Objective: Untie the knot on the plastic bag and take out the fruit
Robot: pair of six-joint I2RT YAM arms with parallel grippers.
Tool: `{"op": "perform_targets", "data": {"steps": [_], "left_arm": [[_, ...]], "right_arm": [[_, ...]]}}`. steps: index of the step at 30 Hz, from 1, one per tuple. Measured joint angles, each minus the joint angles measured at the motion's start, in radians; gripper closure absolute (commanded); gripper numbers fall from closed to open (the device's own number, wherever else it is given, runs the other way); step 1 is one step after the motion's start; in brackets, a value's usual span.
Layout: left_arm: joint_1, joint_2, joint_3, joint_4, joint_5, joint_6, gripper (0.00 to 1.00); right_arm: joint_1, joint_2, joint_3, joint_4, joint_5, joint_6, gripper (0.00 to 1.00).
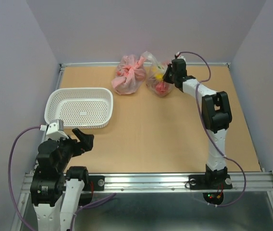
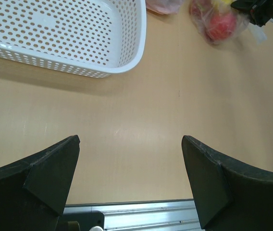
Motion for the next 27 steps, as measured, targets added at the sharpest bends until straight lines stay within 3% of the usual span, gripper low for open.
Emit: {"op": "perform_targets", "data": {"steps": [1,6,14,20,24,27], "left_arm": [[0.0,0.0,0.0,-0.004,0.0,-0.002,0.02],[0.0,0.0,0.002,-0.007,0.016,-0.011,0.03],[0.0,0.032,-0.014,0.038,0.08,-0.018,0.03],[0.0,0.107,-0.014,0.114,0.13,-0.021,0.04],[0.0,0.146,-0.021,0.177,0.175,-0.042,0.04],[-0.001,0.174,-0.03,0.225,0.212,-0.062,0.04]], "right_arm": [[0.005,-0.008,-0.01,0.003,0.003,-0.017,1.0],[0.055,-0.158,-0.177,-0.005,-0.009,-0.111,1.0],[0.241,-0.636,-0.479,-0.086,-0.199,-0.333,1.0],[0.406,-0.882,-0.677,-0.2,-0.291,-0.397,0.99],[0.415,-1.019,-0.842,-0.301,-0.268,-0.375,0.63],[0.414,-1.095,-0.903,-0.397,-0.213,-0.338,0.47]]}}
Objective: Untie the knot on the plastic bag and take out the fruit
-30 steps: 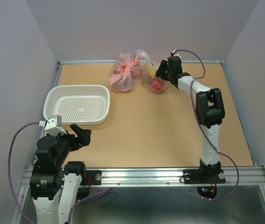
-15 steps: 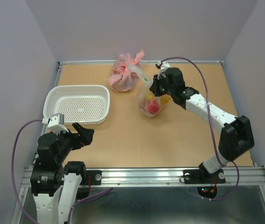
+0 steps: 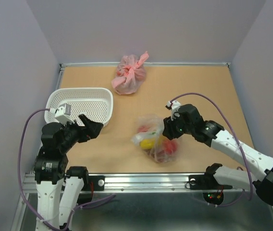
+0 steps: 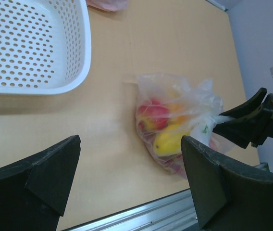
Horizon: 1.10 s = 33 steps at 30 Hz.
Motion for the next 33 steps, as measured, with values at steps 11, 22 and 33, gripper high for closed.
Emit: {"op": "perform_targets", "data": {"steps": [11,22,33], "left_arm": [[-0.123,0.212,-0.001,0.201,0.07,-0.084,0.04],[-0.752,0.699,0.243,0.347,-0.252,-0.161,0.04],[-0.953,1.077,0.511,0.335,-0.547,-0.228,0.05]], "right_arm": [[0.0,-0.105,0.087,-0.105,0.103,0.13,0.28],[0.0,-0.177,0.088,-0.228,0.242,0.342,0.26],[0.0,-0.285,-0.001,-0.34,0.248,0.475,0.26]]}}
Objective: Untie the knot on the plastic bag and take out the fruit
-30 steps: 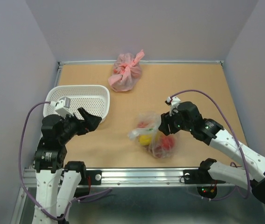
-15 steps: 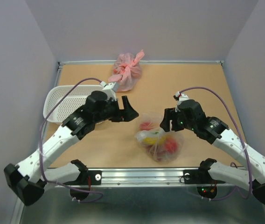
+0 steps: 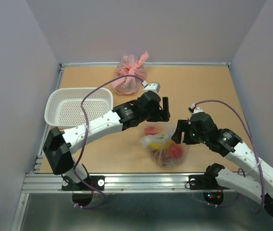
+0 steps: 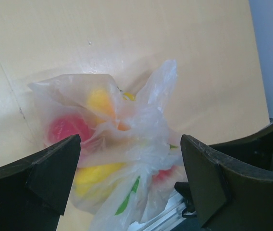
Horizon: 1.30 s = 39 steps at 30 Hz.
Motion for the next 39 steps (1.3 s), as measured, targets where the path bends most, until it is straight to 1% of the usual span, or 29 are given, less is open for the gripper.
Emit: {"op": "perform_targets", "data": {"steps": [3,5,9,12,13,14,15,18,19,20,21,22,23,24,29,31,34,39], "left_arm": [[-0.041,0.08,0.04,-0.009,-0.042,-0.011,0.04],[-0.074,0.144,0.068,-0.027,-0.079,-0.026,0.06],[-0.112,0.222,0.085,-0.052,-0.124,-0.061,0.15],[-0.126,0.254,0.085,-0.072,-0.146,-0.092,0.27],[-0.13,0.26,0.085,-0.076,-0.153,-0.103,0.36],[-0.135,0.266,0.085,-0.08,-0.162,-0.12,0.42],[-0.138,0.269,0.085,-0.082,-0.167,-0.132,0.57],[-0.15,0.273,0.085,-0.083,-0.184,-0.163,0.84],[-0.157,0.273,0.085,-0.083,-0.191,-0.175,1.0],[-0.162,0.273,0.085,-0.083,-0.195,-0.182,1.0],[-0.165,0.273,0.085,-0.081,-0.2,-0.194,1.0],[-0.168,0.273,0.085,-0.08,-0.208,-0.198,1.0],[-0.171,0.273,0.085,-0.081,-0.215,-0.203,1.0],[-0.173,0.273,0.085,-0.08,-0.224,-0.209,1.0],[-0.167,0.249,0.08,-0.078,-0.278,-0.212,1.0],[-0.144,0.216,0.065,-0.067,-0.283,-0.196,1.0],[-0.045,0.143,0.037,-0.045,-0.257,-0.159,1.0],[0.227,0.031,0.001,0.029,-0.182,-0.084,1.0]], "right_arm": [[0.0,-0.001,-0.029,-0.009,0.001,0.014,0.26],[0.0,-0.002,-0.043,-0.009,0.001,0.019,0.26],[0.0,-0.01,-0.083,-0.007,0.001,0.021,0.26],[0.0,-0.015,-0.095,-0.005,0.0,0.021,0.29],[0.0,-0.015,-0.097,0.002,0.0,0.021,0.34],[0.0,-0.015,-0.101,0.011,-0.001,0.021,0.35],[0.0,-0.015,-0.108,0.018,-0.004,0.021,0.41],[0.0,-0.014,-0.134,0.042,-0.015,0.018,0.47],[0.0,-0.013,-0.142,0.047,-0.021,0.018,0.53],[0.0,-0.012,-0.147,0.051,-0.027,0.014,0.64],[0.0,-0.011,-0.15,0.056,-0.03,0.01,0.64],[0.0,-0.007,-0.152,0.06,-0.035,0.005,0.83],[0.0,-0.002,-0.153,0.066,-0.043,0.005,0.92],[0.0,0.003,-0.154,0.071,-0.047,0.001,1.0],[0.0,0.006,-0.155,0.107,-0.064,-0.012,1.0],[0.0,0.002,-0.155,0.118,-0.065,-0.014,1.0],[0.0,-0.032,-0.155,0.141,-0.062,-0.007,0.99],[0.0,-0.098,-0.155,0.149,-0.012,0.034,1.0]]}}
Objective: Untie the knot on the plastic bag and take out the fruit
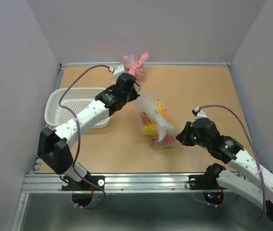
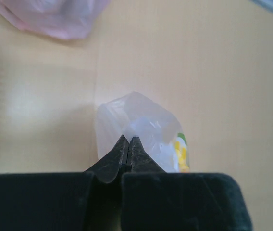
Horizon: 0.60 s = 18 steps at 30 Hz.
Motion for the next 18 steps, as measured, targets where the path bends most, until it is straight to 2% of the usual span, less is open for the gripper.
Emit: {"op": "perform_targets", "data": {"steps": [6,9,10,12,13,14,17,18], "left_arm": [[0.216,-0.031,-0.012,0.05,0.116,0.081,1.0],[0.259,-0.031,-0.037,0.056,0.187,0.126,1.0],[0.262,-0.031,-0.045,0.056,0.211,0.142,1.0],[0.264,-0.031,-0.06,0.066,0.259,0.168,1.0],[0.265,-0.031,-0.074,0.082,0.284,0.177,1.0],[0.265,-0.031,-0.088,0.098,0.306,0.186,1.0],[0.261,-0.036,-0.149,0.146,0.363,0.199,1.0],[0.261,-0.037,-0.166,0.152,0.375,0.202,1.0]], "right_arm": [[0.001,-0.076,0.002,-0.04,0.134,0.095,1.0],[0.001,-0.108,0.019,-0.062,0.179,0.116,1.0],[0.001,-0.106,0.035,-0.077,0.185,0.109,0.96],[0.001,-0.087,0.076,-0.105,0.178,0.071,0.75],[0.001,-0.063,0.103,-0.117,0.165,0.045,0.48],[0.001,-0.042,0.126,-0.121,0.156,0.018,0.36],[0.001,0.039,0.204,-0.118,0.118,-0.058,0.09],[0.001,0.064,0.227,-0.118,0.109,-0.072,0.07]]}}
